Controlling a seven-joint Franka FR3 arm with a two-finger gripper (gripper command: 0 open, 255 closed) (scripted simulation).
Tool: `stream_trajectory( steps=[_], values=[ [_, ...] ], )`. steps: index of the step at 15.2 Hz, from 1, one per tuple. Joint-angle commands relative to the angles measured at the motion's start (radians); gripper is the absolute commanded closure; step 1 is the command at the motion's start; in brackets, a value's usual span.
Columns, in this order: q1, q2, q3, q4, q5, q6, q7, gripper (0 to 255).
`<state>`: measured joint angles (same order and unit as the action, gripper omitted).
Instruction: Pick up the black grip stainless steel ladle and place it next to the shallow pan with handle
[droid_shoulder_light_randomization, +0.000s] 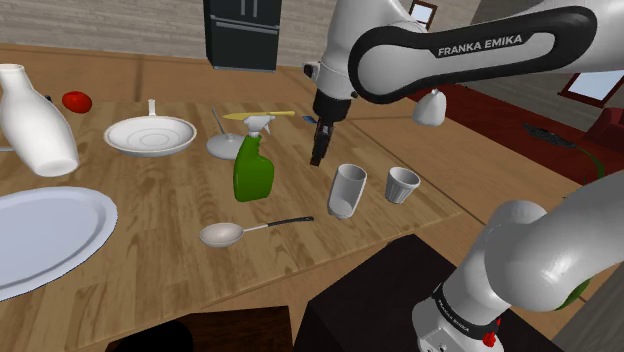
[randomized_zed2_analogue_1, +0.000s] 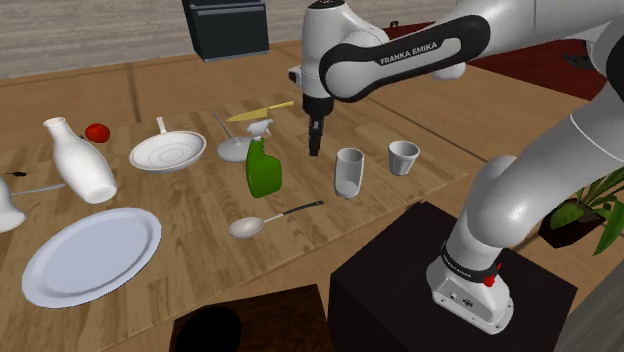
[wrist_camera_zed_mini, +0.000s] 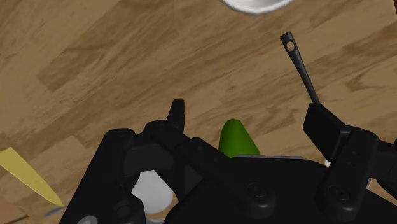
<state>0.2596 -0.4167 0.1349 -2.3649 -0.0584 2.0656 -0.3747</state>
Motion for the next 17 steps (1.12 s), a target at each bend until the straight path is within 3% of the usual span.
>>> stream_trajectory(
  steps=[1, 14, 17],
  values=[
    [0.026, 0.041, 0.014, 0.0, 0.003, 0.041, -0.038, 0],
    [0.178, 0.286, 0.126, -0.021, 0.001, 0.285, -0.256, 0],
    [0.177, 0.308, 0.128, -0.03, -0.008, 0.315, -0.252, 0]
  ],
)
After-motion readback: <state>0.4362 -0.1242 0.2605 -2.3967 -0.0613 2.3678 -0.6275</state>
